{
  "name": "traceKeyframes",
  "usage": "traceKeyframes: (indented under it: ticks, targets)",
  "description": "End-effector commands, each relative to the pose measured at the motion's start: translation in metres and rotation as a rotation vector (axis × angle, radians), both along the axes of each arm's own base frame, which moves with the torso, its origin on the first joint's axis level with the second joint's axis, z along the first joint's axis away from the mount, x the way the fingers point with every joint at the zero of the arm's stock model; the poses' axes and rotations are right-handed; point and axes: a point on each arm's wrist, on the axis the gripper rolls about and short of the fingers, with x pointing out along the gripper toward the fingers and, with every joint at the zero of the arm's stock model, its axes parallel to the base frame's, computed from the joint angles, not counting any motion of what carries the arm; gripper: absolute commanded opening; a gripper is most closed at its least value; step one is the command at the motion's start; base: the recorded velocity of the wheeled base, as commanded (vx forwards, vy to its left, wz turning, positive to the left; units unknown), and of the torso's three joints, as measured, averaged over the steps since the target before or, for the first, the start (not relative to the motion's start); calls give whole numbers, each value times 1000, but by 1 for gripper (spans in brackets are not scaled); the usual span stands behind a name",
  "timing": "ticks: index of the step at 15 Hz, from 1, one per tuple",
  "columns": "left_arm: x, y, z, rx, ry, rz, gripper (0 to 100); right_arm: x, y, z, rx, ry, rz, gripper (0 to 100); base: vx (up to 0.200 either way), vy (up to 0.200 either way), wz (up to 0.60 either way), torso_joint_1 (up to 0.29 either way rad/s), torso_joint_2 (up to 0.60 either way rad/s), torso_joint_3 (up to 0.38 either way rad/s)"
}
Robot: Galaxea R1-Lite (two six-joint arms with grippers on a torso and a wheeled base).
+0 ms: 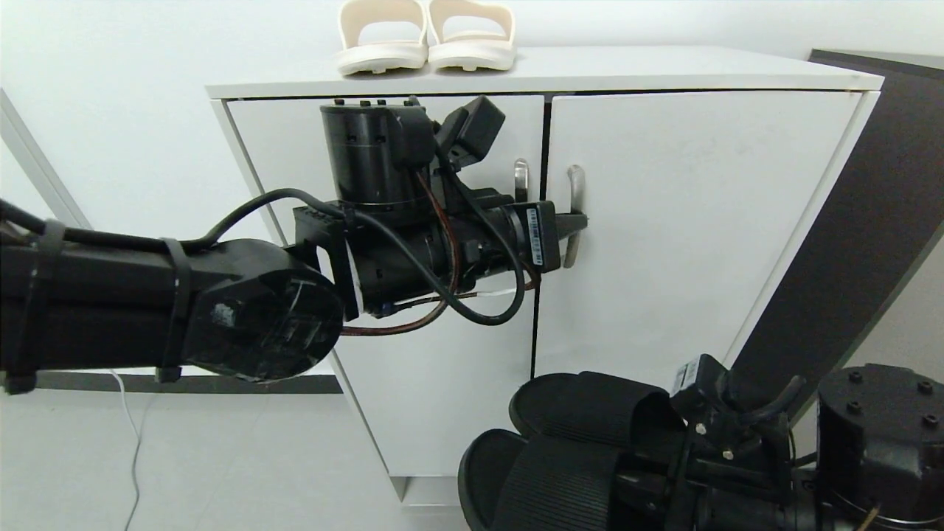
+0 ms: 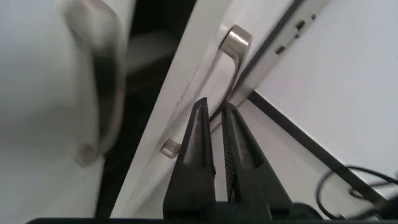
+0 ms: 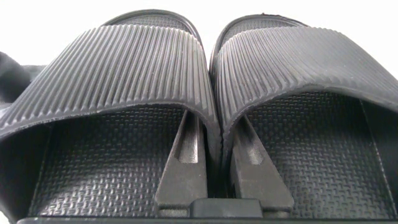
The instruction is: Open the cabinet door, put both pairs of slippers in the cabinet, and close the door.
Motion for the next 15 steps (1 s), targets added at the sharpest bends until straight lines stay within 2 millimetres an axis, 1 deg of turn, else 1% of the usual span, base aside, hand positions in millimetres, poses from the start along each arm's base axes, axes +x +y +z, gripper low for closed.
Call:
traceKeyframes:
  ticks: [1, 3, 6, 8, 10, 11, 15]
  targets:
    - [-22, 9, 10, -14, -13, -34, 0, -6, -3, -4, 5, -2, 41, 0, 0, 0, 0, 0, 0, 0]
    - [-34, 13, 13, -18, -17, -50, 0, -9, -5, -6, 12, -14, 81, 0, 0, 0, 0, 0, 0, 0]
    - [-58, 21, 16, -21, -21, -80, 0, -13, -6, -11, 0, -10, 101, 0, 0, 0, 0, 0, 0, 0]
    - [-67, 29, 19, -27, -28, -78, 0, -15, -5, -12, -10, -19, 112, 0, 0, 0, 0, 0, 0, 0]
    - [-64, 35, 17, -21, -23, -58, 0, -20, -4, -14, -22, -19, 135, 0, 0, 0, 0, 0, 0, 0]
    - [-58, 38, 16, -20, -19, -41, 0, -20, -4, -14, -21, -21, 137, 0, 0, 0, 0, 0, 0, 0]
    - [-39, 37, 10, -14, 4, -1, 0, -20, -4, -14, -21, -21, 137, 0, 0, 0, 0, 0, 0, 0]
